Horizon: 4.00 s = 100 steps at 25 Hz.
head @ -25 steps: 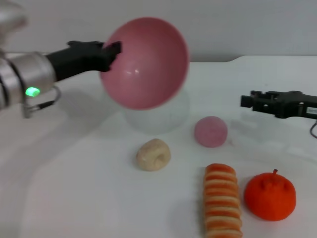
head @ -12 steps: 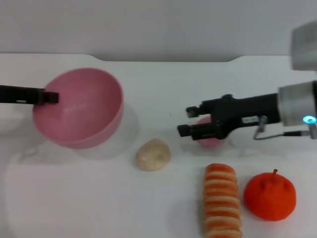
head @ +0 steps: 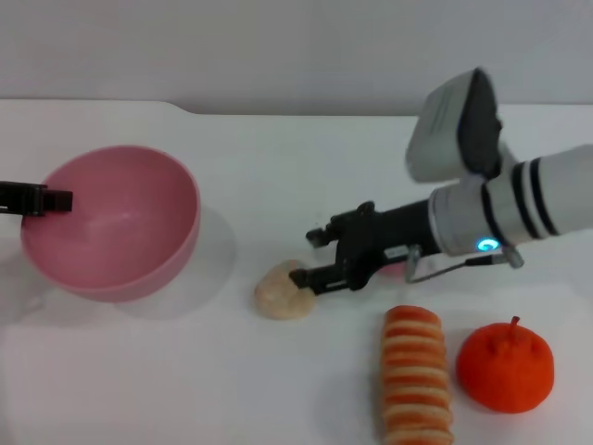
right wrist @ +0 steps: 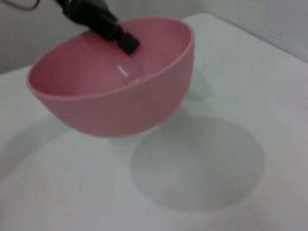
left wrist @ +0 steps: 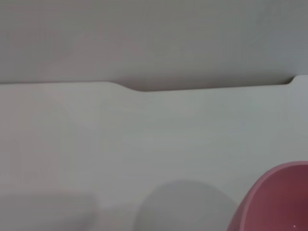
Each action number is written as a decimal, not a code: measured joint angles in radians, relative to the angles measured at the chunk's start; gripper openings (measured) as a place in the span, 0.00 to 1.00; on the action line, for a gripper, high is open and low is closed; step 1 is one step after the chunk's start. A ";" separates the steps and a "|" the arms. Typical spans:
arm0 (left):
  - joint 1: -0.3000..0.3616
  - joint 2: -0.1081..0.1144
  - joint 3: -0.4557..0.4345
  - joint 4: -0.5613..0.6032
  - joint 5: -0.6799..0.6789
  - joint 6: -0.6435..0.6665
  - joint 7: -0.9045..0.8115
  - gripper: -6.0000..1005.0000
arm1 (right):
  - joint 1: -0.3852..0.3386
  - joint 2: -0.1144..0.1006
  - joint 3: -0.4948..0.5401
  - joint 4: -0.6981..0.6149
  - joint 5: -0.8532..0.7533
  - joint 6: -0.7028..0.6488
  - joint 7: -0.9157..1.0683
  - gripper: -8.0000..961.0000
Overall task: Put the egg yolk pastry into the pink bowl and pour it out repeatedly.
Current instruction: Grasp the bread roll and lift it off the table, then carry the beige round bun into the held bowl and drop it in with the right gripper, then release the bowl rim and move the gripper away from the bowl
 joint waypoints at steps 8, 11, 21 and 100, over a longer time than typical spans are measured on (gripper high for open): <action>-0.008 -0.005 0.008 -0.005 0.005 -0.001 0.004 0.01 | 0.003 0.005 -0.185 0.041 0.033 0.151 0.019 0.61; -0.009 -0.006 0.011 -0.005 0.005 -0.004 0.007 0.01 | 0.000 0.006 -0.303 0.065 0.136 0.286 -0.013 0.60; -0.010 -0.007 0.023 -0.007 0.005 -0.004 0.010 0.01 | 0.007 0.002 -0.364 0.094 0.218 0.327 -0.064 0.54; -0.179 -0.012 0.450 -0.317 -0.112 -0.442 0.001 0.35 | -0.264 -0.006 0.530 -0.183 0.104 -0.275 -0.098 0.59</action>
